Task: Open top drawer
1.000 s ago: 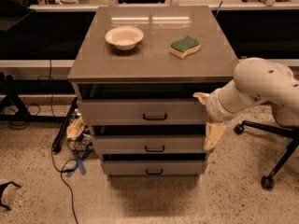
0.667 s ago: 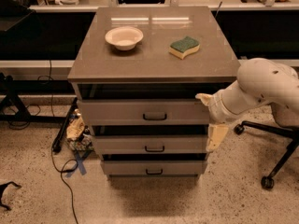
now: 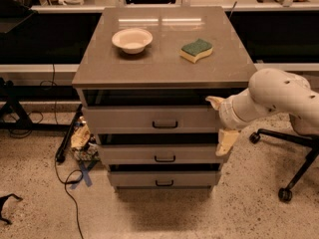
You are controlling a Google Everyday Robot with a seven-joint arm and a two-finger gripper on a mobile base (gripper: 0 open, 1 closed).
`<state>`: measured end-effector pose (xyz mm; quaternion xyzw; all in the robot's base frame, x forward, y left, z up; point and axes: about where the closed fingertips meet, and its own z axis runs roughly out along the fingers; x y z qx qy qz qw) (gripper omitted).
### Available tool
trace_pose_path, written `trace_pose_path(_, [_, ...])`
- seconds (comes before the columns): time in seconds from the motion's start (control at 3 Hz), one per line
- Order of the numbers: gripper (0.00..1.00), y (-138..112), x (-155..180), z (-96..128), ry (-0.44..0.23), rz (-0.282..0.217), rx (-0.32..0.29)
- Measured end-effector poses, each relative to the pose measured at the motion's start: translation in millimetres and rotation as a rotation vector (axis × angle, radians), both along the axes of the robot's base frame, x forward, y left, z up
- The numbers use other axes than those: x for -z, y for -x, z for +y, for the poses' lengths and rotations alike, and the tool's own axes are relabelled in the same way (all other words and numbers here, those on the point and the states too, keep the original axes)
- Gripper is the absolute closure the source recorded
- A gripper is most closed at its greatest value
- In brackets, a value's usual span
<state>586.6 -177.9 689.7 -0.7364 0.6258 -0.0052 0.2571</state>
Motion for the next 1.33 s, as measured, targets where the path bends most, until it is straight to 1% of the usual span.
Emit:
trace_pose_path(0.33, [0.0, -23.3, 4.6, 1.4, -0.015, -0.049, -0.009])
trace_pose_path(0.67, [0.0, -43.2, 17.4, 5.6, -0.03, -0.05, -0.012])
trace_pose_path(1.0, [0.02, -61.4, 38.3, 14.8, -0.04, -0.027, -0.014])
trace_pose_path(1.33, [0.31, -57.6, 52.7, 9.0, -0.044, 0.006, 0.014])
